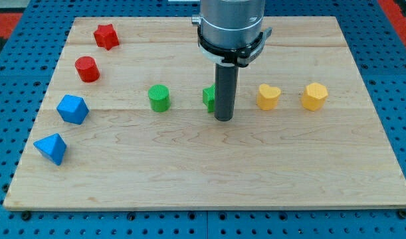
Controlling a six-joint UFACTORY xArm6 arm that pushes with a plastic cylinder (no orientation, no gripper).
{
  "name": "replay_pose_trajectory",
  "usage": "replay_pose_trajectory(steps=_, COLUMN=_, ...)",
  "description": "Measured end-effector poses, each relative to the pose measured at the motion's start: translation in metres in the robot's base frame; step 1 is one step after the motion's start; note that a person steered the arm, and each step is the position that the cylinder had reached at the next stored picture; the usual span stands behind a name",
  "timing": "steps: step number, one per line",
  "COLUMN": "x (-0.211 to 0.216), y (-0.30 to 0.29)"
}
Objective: Move your arm to the yellow hexagon
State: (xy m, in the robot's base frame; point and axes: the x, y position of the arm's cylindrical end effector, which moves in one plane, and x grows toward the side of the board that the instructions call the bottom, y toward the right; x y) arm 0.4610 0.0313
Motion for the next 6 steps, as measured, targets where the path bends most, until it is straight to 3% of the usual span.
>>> replay_pose_trajectory(steps=1, x=0.000, y=0.000)
replay_pose_trajectory(steps=3, x=0.044, y=0.038)
replay_pose_trajectory(steps=5, x=-0.005, y=0.113)
replay_pose_trajectory(steps=6, x=0.009, y=0.134)
